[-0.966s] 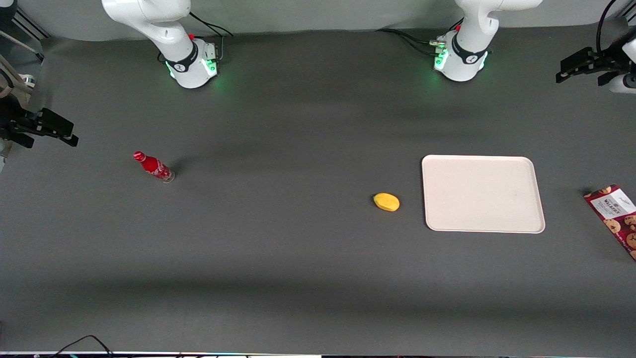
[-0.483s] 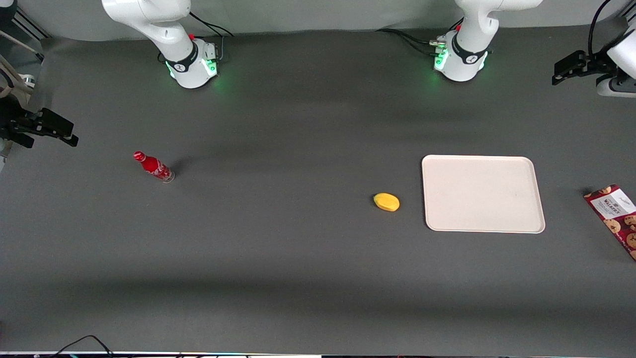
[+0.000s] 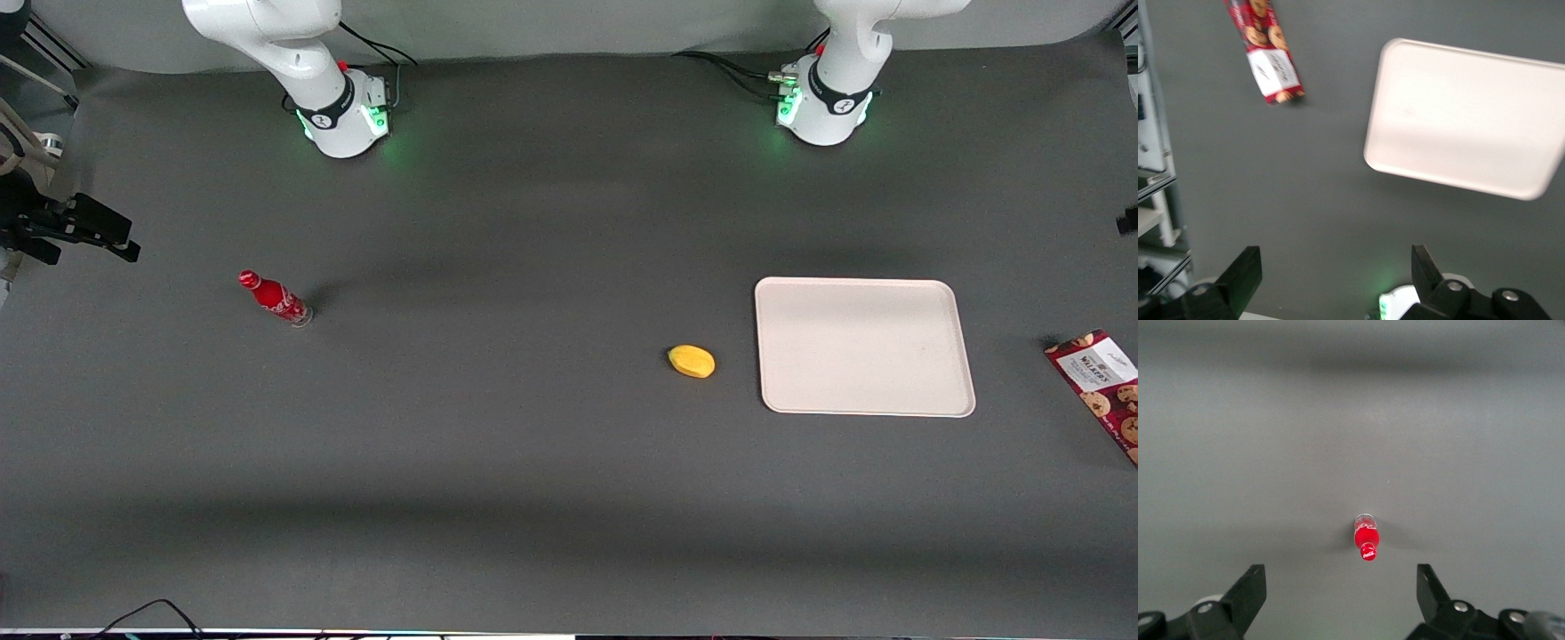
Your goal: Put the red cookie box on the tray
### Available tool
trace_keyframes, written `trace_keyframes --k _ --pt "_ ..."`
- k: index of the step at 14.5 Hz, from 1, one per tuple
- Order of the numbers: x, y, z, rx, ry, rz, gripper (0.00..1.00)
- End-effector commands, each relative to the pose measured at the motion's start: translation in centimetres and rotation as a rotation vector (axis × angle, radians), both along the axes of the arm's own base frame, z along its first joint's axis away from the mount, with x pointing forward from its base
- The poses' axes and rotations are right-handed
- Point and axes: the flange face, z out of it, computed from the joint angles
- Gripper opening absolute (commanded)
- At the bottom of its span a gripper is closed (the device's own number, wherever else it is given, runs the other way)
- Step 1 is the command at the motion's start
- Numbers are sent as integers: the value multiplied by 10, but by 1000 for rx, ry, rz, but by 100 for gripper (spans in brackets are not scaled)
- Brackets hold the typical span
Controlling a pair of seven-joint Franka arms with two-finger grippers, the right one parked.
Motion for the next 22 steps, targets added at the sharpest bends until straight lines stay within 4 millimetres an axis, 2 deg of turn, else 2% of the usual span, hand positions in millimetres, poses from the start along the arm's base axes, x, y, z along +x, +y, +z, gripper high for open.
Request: trace_keyframes --k 1,4,6,8,11,12,16,17,18,19,20,22 --pt "74 47 -59 142 -20 32 100" --pt "113 72 -128 218 -86 -9 100" --pt "129 92 -175 237 -114 -56 100" --pt "136 113 -222 221 -135 -102 100" --pt "131 157 -282 172 -150 -225 100" --pt "123 172 -299 154 -154 -230 100" --pt "99 211 -347 133 -180 -264 100" --pt "97 214 -354 125 -192 -275 100" --pt "95 214 -362 112 -193 -279 83" --pt "93 214 -364 97 -216 -251 14" --pt "92 217 -364 91 -227 -234 0" --pt "91 217 -363 85 -225 -230 0"
